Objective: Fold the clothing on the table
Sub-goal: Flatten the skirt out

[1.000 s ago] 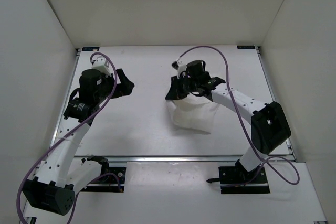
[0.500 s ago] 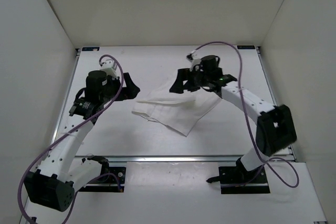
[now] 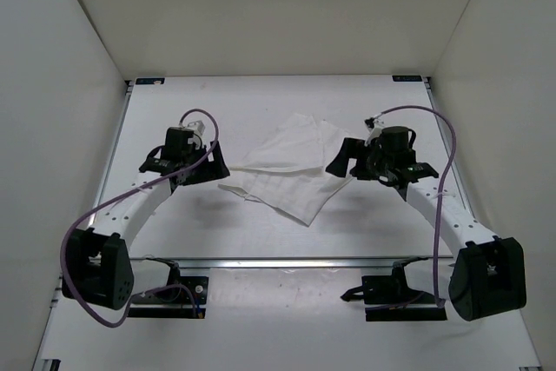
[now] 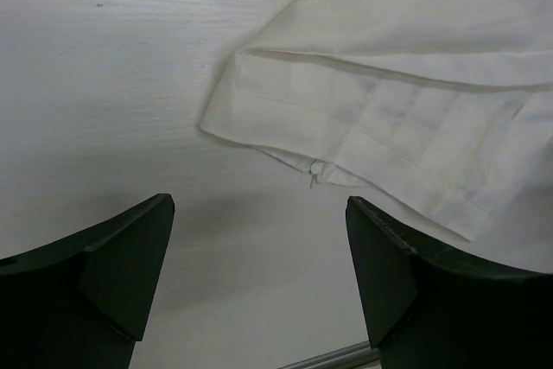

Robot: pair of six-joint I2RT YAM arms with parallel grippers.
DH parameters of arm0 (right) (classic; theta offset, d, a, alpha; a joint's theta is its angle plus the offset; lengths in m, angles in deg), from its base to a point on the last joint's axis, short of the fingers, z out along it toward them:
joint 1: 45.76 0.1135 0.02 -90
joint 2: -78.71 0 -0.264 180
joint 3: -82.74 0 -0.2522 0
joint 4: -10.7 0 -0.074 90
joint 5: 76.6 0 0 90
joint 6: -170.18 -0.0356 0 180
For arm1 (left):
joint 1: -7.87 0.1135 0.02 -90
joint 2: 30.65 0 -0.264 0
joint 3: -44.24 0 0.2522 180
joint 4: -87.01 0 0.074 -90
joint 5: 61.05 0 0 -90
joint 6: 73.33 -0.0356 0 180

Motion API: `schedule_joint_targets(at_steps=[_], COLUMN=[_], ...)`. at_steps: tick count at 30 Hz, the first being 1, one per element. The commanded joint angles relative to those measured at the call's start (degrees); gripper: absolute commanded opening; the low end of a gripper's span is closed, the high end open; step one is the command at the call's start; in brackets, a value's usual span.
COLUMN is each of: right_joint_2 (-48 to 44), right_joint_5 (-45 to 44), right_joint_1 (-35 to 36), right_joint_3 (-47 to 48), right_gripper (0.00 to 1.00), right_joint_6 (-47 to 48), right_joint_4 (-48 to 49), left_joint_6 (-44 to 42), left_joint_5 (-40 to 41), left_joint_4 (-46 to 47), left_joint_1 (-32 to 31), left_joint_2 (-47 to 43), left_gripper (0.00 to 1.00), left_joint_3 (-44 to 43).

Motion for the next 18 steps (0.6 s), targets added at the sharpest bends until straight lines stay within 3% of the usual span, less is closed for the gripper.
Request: schedule_joint_targets(at_steps=[1, 6, 9, 18], right_joint_2=[-2.8, -1.5, -2.2, -1.8], right_joint_5=[-2.7, -1.3, -5.4, -6.8], right_joint_1=[2.9, 5.7, 9.2, 13.5], right_joint_3=[-0.8, -3.8, -5.0, -10.2], right_gripper=[0.9, 0.86, 0.88, 0.85], right_joint_6=[-2.0, -5.6, -7.8, -14.1], right_joint_4=[-0.2, -1.4, -2.2, -2.6], left_joint_6=[0.9, 1.0, 0.7, -2.5], left_joint_5=[-1.0, -7.7, -8.2, -9.1], left_joint_4=[4.6, 8.2, 9.6, 13.1], left_joint_1=[0.4, 1.1, 1.7, 2.8], left_joint_2=[1.5, 7.6, 10.6, 16.8], left_gripper=[0.91, 0.88, 0.82, 0.68], left_joint_3=[1.5, 2.0, 2.2, 1.2])
